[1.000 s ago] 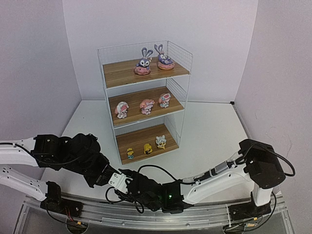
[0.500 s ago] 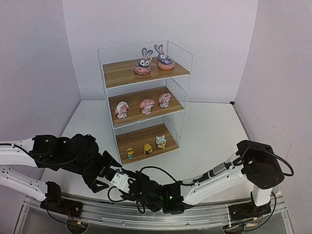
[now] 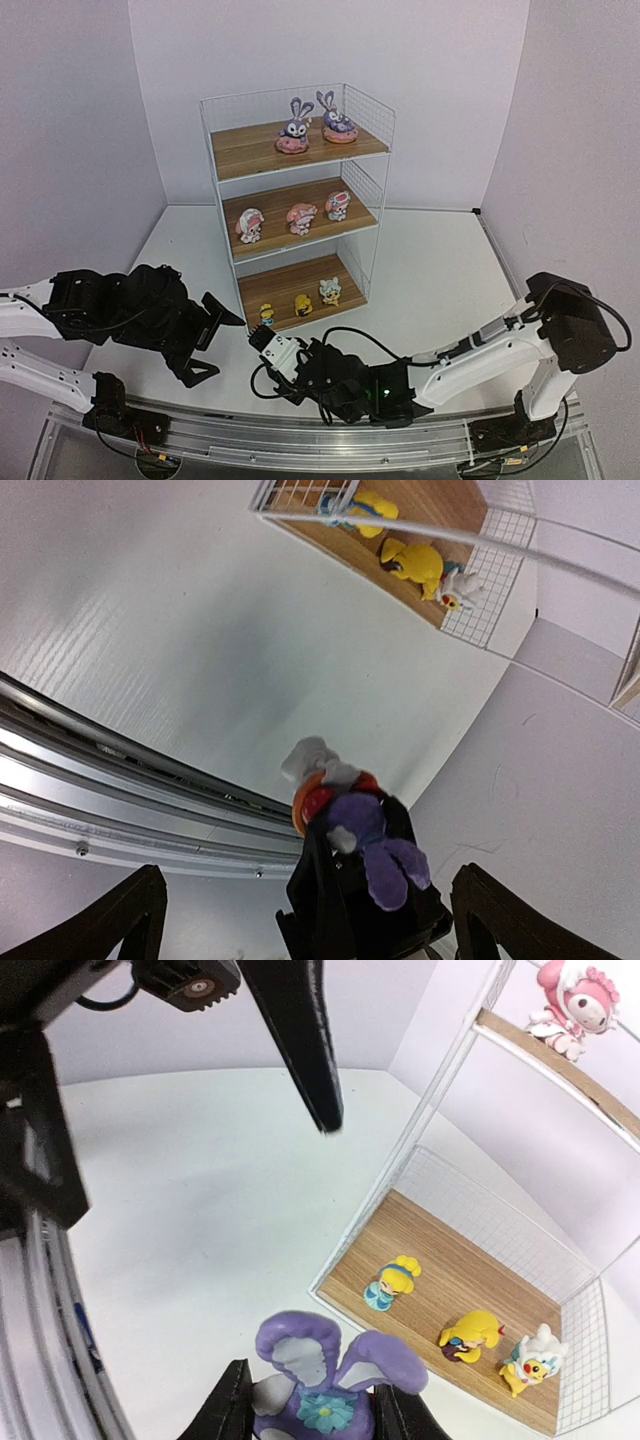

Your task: Place and organize the plastic toys onto the shelf

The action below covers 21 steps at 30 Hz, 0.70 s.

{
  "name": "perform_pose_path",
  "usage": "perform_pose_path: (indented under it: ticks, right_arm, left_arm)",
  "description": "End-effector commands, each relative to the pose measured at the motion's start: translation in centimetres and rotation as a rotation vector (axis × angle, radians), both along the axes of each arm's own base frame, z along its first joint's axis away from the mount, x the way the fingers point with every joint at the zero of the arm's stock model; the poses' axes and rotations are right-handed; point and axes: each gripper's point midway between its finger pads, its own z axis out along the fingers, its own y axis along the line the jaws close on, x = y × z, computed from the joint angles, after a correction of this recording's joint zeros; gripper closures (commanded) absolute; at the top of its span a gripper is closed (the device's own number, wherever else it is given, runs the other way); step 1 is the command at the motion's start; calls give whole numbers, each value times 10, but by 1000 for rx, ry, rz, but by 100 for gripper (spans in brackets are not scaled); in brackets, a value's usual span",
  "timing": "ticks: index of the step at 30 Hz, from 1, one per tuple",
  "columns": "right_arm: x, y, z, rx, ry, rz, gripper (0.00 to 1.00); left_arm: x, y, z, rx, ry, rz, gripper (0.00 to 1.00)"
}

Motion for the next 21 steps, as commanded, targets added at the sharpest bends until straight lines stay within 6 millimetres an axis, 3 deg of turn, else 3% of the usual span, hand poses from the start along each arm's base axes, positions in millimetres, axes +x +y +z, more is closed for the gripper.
perform_pose_path:
  ticks: [1,5,8,11,15,21]
  right_arm:
    - [-16,-19,67,260,138,72,100]
    - [-20,-45,107,387,294,139,100]
    - [-15,-53,129,400,448,195,100]
    - [-11,-54,153,386,535,229,100]
    - [-2,-54,209,426,504,262,100]
    - [18,-45,287,452,368,252,100]
  left_arm:
    - [27,29,35,-7,-139,168,1]
    - [48,35,59,66,-382,110,0]
    - [61,35,67,216,-522,30,0]
    - [68,48,60,461,-561,-33,0]
    - [74,68,43,742,-516,-43,0]
    - [76,68,30,766,-542,-71,0]
